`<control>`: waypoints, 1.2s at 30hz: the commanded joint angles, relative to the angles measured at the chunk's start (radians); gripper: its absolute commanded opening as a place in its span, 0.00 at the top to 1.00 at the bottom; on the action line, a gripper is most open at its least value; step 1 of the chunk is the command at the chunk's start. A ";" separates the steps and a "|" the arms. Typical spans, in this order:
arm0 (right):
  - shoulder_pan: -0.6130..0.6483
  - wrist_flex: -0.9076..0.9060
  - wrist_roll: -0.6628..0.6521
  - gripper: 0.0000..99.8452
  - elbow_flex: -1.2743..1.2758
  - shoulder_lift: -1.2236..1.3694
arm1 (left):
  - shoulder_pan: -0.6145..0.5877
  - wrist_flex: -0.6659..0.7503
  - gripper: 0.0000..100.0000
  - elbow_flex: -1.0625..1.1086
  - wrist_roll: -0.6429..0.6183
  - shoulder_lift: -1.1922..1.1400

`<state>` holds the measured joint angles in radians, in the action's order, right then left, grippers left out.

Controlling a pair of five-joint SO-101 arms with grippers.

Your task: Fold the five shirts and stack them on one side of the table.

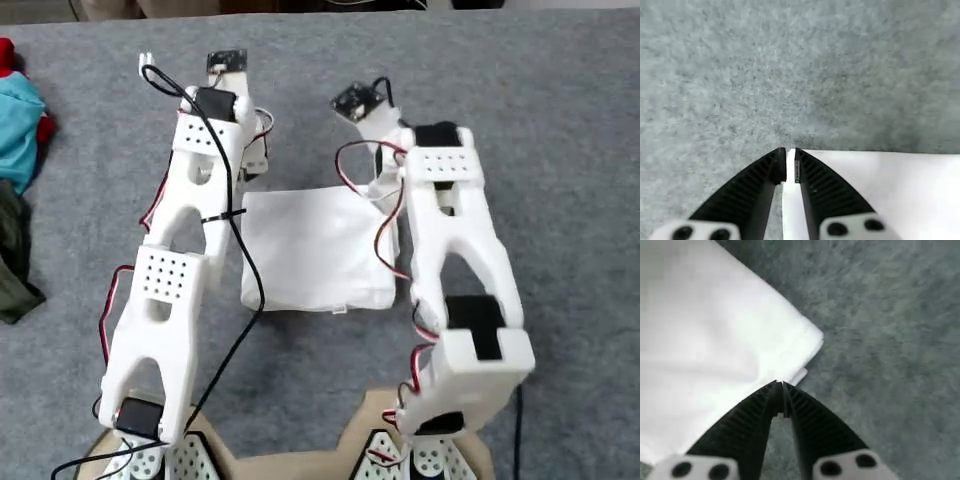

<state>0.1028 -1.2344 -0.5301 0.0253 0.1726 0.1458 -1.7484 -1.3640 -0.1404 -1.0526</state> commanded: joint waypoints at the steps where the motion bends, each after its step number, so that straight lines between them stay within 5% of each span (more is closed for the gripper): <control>1: 0.010 -0.086 -0.002 1.00 -0.087 -0.145 | 0.005 -0.015 0.95 0.063 0.031 0.168; 10: 0.064 -0.252 0.000 0.99 0.010 -0.283 | 0.204 -0.002 0.98 0.855 0.107 0.639; 21: 0.062 0.071 0.000 0.99 0.506 -0.326 | 0.261 0.496 0.98 1.637 0.103 0.846; 36: -0.107 0.161 -0.008 0.99 0.618 -0.335 | 0.262 0.557 0.98 1.715 0.069 0.855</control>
<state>0.0384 -1.0810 -0.5301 0.6529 -0.1066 0.4005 -1.1822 0.3667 -0.0621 -0.2041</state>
